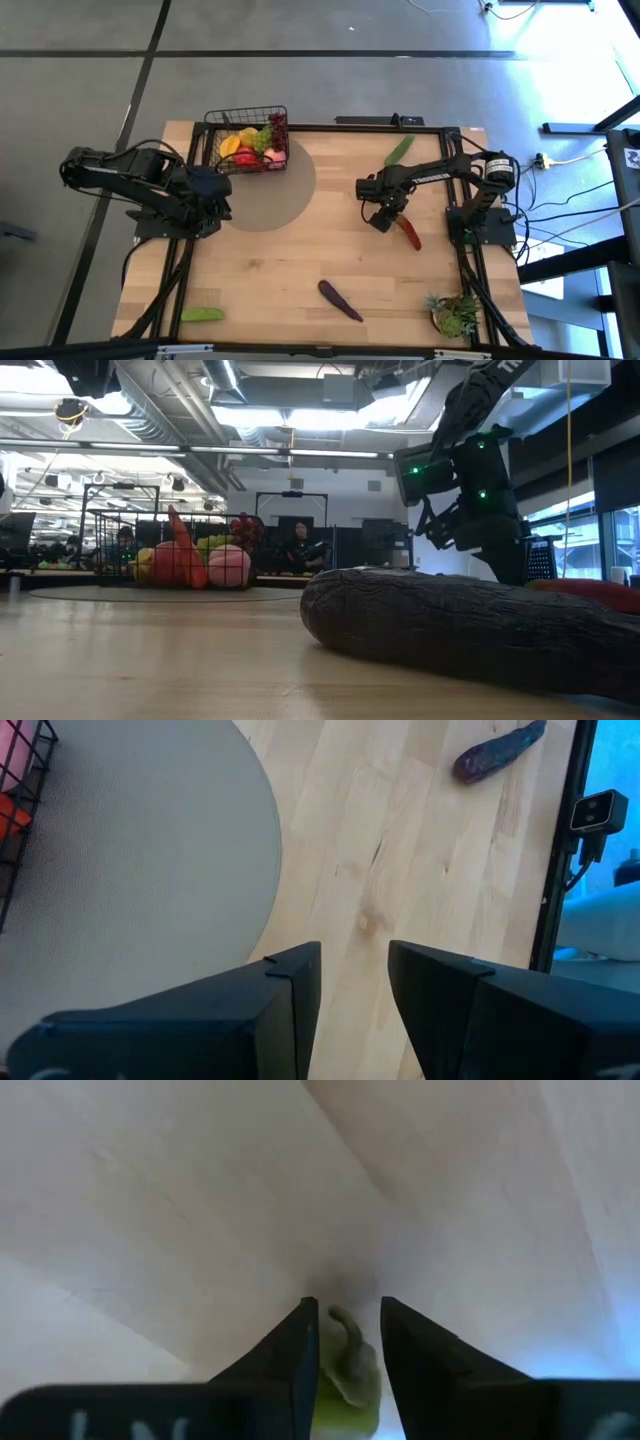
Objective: Build produce basket
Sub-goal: Put the red chilli pepper into the black wire basket
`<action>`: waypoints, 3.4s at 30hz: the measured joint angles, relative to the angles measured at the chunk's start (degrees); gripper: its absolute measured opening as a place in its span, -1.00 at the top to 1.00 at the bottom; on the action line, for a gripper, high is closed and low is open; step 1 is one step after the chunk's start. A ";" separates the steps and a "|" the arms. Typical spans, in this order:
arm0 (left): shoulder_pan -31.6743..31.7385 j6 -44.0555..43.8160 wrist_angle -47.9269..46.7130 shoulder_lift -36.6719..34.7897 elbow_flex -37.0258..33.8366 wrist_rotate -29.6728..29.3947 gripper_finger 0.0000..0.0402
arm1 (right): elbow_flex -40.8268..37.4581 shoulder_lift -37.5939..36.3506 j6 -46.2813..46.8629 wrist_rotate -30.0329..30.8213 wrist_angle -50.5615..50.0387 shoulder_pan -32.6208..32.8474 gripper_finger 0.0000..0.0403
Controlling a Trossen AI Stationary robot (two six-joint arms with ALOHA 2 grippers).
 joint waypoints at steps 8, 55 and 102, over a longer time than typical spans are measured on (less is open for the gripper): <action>0.00 0.00 0.00 0.00 0.00 0.02 0.47 | 0.00 0.07 -2.16 0.16 0.27 0.00 0.95; -0.01 0.48 0.03 0.00 0.00 -1.49 0.47 | 9.73 0.05 -4.18 -11.27 -19.71 0.07 0.24; 0.00 0.16 0.15 -0.02 -0.02 -1.62 0.46 | -4.26 0.05 -5.62 -7.69 -4.64 0.50 0.98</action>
